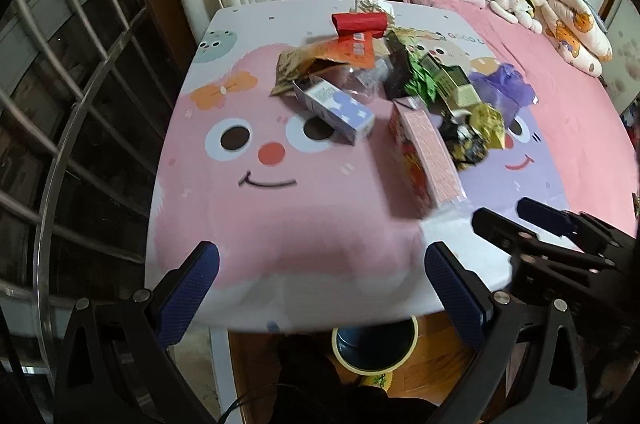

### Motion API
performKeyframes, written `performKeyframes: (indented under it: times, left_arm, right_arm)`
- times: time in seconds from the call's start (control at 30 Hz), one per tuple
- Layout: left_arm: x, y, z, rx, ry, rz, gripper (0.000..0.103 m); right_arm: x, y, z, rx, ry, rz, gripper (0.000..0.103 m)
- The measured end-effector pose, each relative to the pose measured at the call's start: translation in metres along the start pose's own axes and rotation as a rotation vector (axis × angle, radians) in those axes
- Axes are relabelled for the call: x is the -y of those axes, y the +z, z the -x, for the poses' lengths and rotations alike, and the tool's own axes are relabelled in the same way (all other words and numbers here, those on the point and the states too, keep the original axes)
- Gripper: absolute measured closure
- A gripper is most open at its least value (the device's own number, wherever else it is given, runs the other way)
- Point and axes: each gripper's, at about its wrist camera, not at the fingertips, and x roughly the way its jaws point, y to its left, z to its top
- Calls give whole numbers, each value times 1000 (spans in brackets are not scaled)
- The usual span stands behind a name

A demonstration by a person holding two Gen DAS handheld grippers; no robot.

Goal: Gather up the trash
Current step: 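Grasp the pink carton with the right tool while the left tool grasps the white-blue box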

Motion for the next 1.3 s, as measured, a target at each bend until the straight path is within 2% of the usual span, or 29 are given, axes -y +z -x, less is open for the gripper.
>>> performKeyframes:
  times: [0.17,0.27,0.37,0.53,0.83,1.13,1.3]
  left_arm:
    - [-23,29,-27,-11,-32,18,1]
    - [-32,43,-46,-56,-62,31,1]
    - [-35,56,-64,-86,-72,3,1]
    - [-36,77,-88,-131,-109,-31,1]
    - [-42,112,-116,-155,-148,-33,1]
    - [-42,134,-139,-175,-155,-26,1]
    - [-35,142,-153,-194,-154,-25,1]
  right_arm:
    - [-6,28,-46,-65,-44,-33,48]
    - [-10,36,-69,-110,-88,-20,53]
    - [-11,38,-91,-153,-89,-21,62]
    - [-12,50,-104,-141,-81,-59,62]
    - [-7,71,-112,-161,-41,-209,61]
    - [-10,77,-136,-175,-100,-207,57]
    - [-8,80,-130,-153,-110,-211,62]
